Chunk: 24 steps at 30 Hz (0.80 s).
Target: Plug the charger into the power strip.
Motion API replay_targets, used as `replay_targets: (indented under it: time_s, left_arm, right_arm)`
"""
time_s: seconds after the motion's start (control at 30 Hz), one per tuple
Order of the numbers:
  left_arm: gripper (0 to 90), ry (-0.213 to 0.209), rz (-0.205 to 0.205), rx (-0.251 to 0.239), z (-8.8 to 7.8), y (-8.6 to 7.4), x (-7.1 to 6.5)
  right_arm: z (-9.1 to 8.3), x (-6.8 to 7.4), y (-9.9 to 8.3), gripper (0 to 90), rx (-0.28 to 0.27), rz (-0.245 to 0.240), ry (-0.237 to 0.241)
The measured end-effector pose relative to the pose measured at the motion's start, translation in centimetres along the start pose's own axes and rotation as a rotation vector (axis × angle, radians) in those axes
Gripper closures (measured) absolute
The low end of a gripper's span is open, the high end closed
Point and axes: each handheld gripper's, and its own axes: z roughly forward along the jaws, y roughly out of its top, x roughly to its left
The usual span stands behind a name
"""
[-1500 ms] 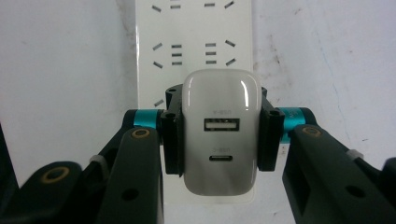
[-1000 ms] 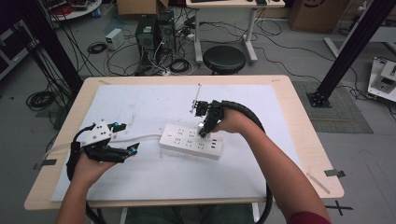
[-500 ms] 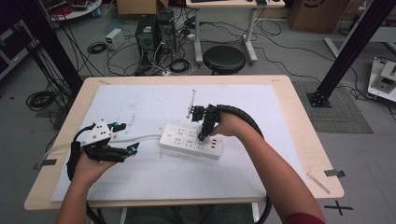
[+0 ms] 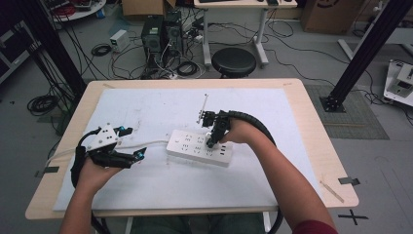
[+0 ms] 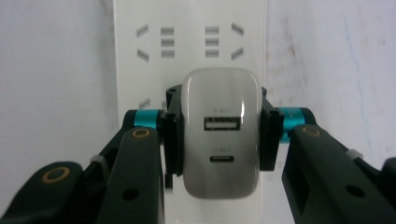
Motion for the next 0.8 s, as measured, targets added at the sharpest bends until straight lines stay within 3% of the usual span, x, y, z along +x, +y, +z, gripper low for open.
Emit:
replay_targets:
  time_s: [0.07,0.3,0.33,0.37,0.4,0.47,0.5,0.53,0.8]
  left_arm:
    - [16.2,0.000,0.000,-0.006,0.1,0.1,0.0]
    - [16.2,-0.006,0.016,0.005,0.2,0.7,0.1]
    - [16.3,-0.003,0.017,0.007,0.2,0.7,0.1]
    - [16.2,-0.003,0.021,0.008,0.1,0.8,0.1]
    - [16.3,-0.004,0.017,0.003,0.1,0.7,0.1]
    - [16.3,-0.001,0.016,0.007,0.0,0.8,0.2]
    - [16.2,-0.001,0.016,0.007,0.0,0.8,0.2]
    - [16.2,-0.007,0.016,0.002,-0.2,0.9,0.4]
    - [16.3,-0.026,0.027,-0.036,-0.7,2.1,1.1]
  right_arm:
    - [0.1,0.4,0.0,63.7,0.002,-0.023,-0.026]
    - [0.1,0.6,-0.2,62.6,-0.015,-0.010,-0.036]
    - [0.0,0.5,-0.1,60.1,-0.016,-0.007,-0.029]
    - [-0.1,0.5,-0.2,50.7,-0.028,-0.003,-0.024]
    - [-0.5,0.4,-0.4,43.3,-0.063,0.026,-0.036]
    - [-1.6,0.2,-1.0,40.4,-0.157,0.066,-0.023]
    - [-1.6,0.2,-1.0,40.4,-0.157,0.066,-0.023]
    - [-3.0,0.1,-1.9,32.6,-0.261,0.112,-0.033]
    - [-6.1,-0.1,-6.9,23.7,-0.643,0.283,0.036]
